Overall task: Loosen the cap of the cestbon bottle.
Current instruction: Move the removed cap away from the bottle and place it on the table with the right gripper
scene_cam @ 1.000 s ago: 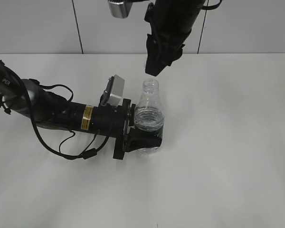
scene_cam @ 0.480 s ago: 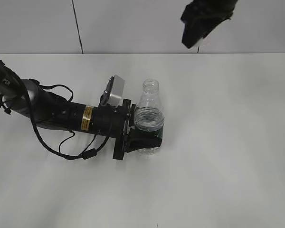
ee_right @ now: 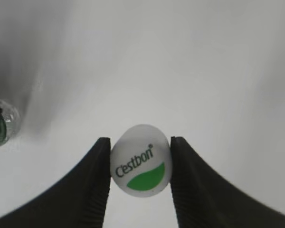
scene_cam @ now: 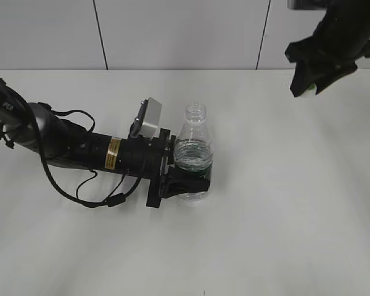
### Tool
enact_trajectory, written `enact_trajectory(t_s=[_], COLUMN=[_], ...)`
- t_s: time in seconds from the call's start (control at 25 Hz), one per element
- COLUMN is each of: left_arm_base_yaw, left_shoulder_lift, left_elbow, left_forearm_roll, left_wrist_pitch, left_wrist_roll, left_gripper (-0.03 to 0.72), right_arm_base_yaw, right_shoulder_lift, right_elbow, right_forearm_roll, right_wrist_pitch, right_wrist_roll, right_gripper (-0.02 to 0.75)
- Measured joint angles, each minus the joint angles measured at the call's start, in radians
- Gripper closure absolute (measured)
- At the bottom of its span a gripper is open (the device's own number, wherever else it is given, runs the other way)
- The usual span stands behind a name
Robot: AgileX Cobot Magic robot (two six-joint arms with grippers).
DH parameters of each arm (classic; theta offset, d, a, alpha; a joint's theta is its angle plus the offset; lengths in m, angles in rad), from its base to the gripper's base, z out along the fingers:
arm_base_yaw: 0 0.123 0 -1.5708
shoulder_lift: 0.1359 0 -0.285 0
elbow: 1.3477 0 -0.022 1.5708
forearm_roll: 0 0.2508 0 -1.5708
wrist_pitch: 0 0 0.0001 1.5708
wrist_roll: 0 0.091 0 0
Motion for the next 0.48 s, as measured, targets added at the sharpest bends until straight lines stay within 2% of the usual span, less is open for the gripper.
enact_trajectory(t_s=[0.16, 0.48], left_arm_base_yaw=[0.000, 0.000], left_shoulder_lift=[0.000, 0.000], left_elbow=[0.000, 0.000], left_forearm_roll=[0.000, 0.000], left_wrist_pitch=[-0.002, -0.003], left_wrist_roll=[0.000, 0.000], left_gripper=[0.276, 0.276], right_arm_base_yaw=[-0.029, -0.112], right_shoulder_lift=[0.000, 0.000], right_elbow=[0.149, 0.343], right_forearm_roll=[0.008, 0.011], right_wrist_pitch=[-0.116, -0.339], right_wrist_roll=[0.020, 0.109], right_gripper=[0.447, 0.447])
